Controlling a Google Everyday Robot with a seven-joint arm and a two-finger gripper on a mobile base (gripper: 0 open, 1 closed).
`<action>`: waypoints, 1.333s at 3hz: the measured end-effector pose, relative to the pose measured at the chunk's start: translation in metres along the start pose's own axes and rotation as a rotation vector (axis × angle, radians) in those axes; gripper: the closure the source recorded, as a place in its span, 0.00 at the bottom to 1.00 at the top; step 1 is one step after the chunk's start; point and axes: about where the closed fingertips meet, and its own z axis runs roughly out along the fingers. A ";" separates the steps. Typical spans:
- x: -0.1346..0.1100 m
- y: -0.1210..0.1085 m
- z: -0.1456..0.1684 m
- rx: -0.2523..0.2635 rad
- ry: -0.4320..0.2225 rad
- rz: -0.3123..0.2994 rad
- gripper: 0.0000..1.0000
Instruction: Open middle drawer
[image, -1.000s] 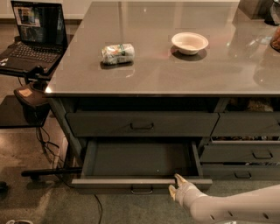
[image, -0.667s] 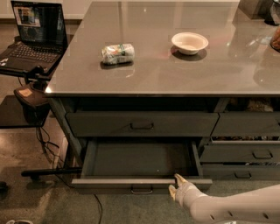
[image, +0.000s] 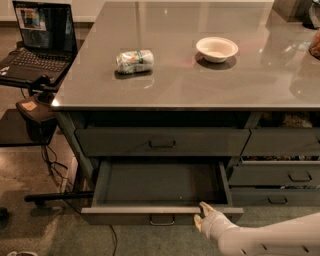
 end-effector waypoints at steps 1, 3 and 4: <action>0.008 0.007 -0.016 0.011 0.016 0.080 1.00; 0.017 0.016 -0.025 0.018 0.001 0.069 1.00; 0.012 0.013 -0.031 0.018 0.001 0.069 1.00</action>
Offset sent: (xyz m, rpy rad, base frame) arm -0.3895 -0.0193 -0.0589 0.1972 0.0619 -0.6433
